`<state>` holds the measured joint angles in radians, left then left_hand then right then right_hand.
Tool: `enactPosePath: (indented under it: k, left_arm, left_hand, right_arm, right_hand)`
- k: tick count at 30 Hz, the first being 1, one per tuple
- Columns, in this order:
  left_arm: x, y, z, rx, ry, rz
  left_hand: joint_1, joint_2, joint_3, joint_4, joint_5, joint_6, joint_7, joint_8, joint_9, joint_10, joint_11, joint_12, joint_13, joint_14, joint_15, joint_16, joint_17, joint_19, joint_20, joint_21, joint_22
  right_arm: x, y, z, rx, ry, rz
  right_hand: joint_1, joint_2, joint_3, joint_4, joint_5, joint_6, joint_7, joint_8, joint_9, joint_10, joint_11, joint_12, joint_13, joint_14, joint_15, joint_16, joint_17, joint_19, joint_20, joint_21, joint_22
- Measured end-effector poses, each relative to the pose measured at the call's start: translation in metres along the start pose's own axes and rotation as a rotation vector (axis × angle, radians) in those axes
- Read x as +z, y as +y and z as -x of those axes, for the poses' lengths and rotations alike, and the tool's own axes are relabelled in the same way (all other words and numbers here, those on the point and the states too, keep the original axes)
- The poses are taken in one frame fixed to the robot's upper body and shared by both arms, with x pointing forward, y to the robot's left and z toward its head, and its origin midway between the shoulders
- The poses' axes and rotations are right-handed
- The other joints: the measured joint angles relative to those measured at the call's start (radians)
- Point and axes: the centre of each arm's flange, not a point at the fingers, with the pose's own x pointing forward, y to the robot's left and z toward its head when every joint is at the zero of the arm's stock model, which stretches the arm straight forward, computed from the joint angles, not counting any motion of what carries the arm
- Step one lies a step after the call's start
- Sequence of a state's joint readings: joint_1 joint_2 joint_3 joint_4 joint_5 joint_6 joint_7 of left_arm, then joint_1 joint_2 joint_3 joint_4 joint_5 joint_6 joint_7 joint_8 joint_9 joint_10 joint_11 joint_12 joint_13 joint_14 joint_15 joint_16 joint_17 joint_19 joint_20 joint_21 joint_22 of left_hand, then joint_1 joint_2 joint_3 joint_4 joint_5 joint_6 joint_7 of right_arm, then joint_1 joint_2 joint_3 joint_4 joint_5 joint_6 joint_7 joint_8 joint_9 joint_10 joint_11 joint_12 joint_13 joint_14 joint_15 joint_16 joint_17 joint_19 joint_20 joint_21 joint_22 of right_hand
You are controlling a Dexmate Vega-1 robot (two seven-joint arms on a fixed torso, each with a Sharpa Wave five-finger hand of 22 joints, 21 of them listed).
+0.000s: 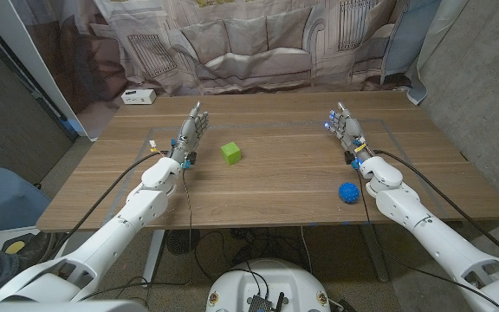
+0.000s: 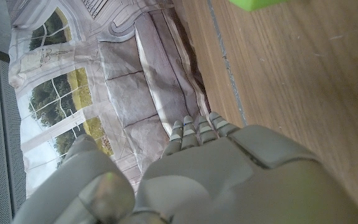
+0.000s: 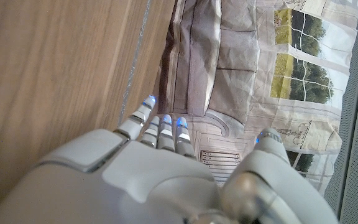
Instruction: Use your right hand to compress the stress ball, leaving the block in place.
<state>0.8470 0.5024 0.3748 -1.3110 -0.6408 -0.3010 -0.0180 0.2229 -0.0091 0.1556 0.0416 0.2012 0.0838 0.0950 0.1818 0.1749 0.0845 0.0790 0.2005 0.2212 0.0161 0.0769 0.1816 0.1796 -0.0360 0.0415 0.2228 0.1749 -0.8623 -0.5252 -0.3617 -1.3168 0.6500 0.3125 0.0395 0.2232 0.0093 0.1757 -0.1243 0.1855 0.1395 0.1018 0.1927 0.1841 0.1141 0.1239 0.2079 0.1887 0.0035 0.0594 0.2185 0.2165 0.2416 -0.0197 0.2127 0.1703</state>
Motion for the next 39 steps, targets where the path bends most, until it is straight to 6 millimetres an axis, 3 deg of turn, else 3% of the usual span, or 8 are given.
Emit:
enactPosePath:
  k: [12,15,20,32,39]
  left_arm:
    - [0.006,-0.005,0.004,-0.011,-0.019,-0.016]
    - [0.008,-0.006,0.005,-0.013,-0.026,-0.022]
    - [0.014,-0.005,0.008,-0.005,-0.048,-0.033]
    - [0.023,-0.004,0.014,0.02,-0.098,-0.046]
    - [0.026,-0.008,0.018,0.045,-0.101,-0.043]
  left_hand:
    - [0.0,0.0,0.0,0.0,0.0,0.0,0.0,0.0,0.0,0.008,-0.001,0.001,-0.003,0.002,0.002,0.004,0.0,0.0,0.0,0.0,0.0]
    - [0.0,0.0,0.0,0.0,0.0,0.007,0.006,0.005,0.0,0.021,0.0,0.01,-0.007,0.016,0.004,0.005,0.0,0.012,0.011,0.0,0.0]
    - [0.005,0.005,0.004,-0.004,0.0,0.043,0.012,0.015,0.0,0.052,0.015,0.022,-0.011,0.054,0.011,0.019,0.0,0.053,0.016,0.007,0.0]
    - [0.017,0.007,0.001,-0.016,0.0,0.131,0.003,0.027,0.0,0.15,-0.001,0.045,-0.02,0.179,-0.011,0.04,-0.001,0.173,0.04,0.025,0.0]
    - [0.017,0.007,0.001,-0.024,0.0,0.145,0.005,0.031,0.0,0.162,-0.002,0.051,-0.021,0.186,-0.018,0.042,-0.003,0.179,0.04,0.025,0.0]
  right_arm:
    - [0.004,0.001,0.006,0.015,-0.026,0.012]
    - [0.006,0.001,0.008,0.02,-0.035,0.017]
    - [0.01,0.0,0.01,0.03,-0.05,0.024]
    - [0.018,-0.007,0.018,0.05,-0.086,0.036]
    - [0.022,-0.015,0.027,0.067,-0.103,0.032]
  right_hand:
    - [0.002,-0.002,0.0,0.0,0.0,0.039,-0.004,0.015,0.0,0.004,0.003,0.0,0.0,0.005,0.005,0.0,-0.002,0.011,0.0,0.0,0.0]
    - [0.002,-0.002,0.0,0.0,0.0,0.045,-0.009,0.015,0.0,0.007,0.007,0.0,0.0,0.006,0.005,0.0,-0.003,0.013,0.003,0.0,0.0]
    - [0.002,-0.002,0.0,0.0,0.0,0.044,-0.009,0.015,0.0,0.012,0.003,0.0,0.0,0.016,0.005,0.004,-0.003,0.017,0.006,0.0,0.0]
    - [0.008,0.003,0.0,0.0,0.0,0.048,-0.021,0.015,0.0,0.04,-0.011,0.007,0.0,0.085,0.001,0.022,-0.003,0.08,0.009,0.008,0.0]
    - [0.008,0.003,0.0,0.0,0.0,0.05,-0.032,0.015,0.0,0.045,-0.006,0.007,0.0,0.086,0.0,0.022,-0.003,0.086,0.007,0.008,0.0]
